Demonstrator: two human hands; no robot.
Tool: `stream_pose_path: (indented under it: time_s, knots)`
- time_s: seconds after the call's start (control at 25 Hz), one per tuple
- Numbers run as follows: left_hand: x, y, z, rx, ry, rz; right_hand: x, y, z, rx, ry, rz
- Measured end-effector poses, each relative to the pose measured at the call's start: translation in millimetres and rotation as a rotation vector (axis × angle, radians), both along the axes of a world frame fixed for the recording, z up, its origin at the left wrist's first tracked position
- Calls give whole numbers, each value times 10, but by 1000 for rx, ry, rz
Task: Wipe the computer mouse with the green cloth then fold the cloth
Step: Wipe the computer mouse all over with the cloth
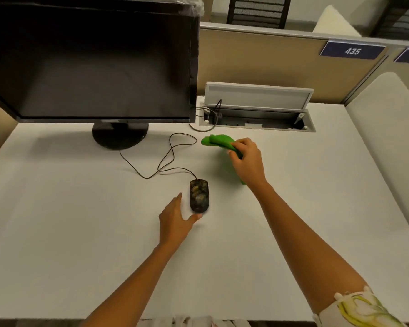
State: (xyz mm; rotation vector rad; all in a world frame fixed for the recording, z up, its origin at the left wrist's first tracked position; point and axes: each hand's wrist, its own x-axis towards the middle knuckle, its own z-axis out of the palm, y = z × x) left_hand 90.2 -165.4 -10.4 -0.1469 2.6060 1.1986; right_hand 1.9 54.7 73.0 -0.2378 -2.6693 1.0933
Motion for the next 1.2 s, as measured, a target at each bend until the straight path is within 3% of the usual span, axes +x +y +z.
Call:
stream_pose_path:
  time_s: [0.32,0.64,0.8,1.2]
  knots:
    - [92,193,-361,-113,181,-10,278,-613,-775,9,-283,149]
    - [10,277,-418,-70,258,88,502,-654,-1013,-124,-274,242]
    - [2,288,-414,-80,276,98,497,-635,-1111,-194,-199,182]
    - [11,302,-452,-118,259,117,250,-680,-1090,-83,-236,37]
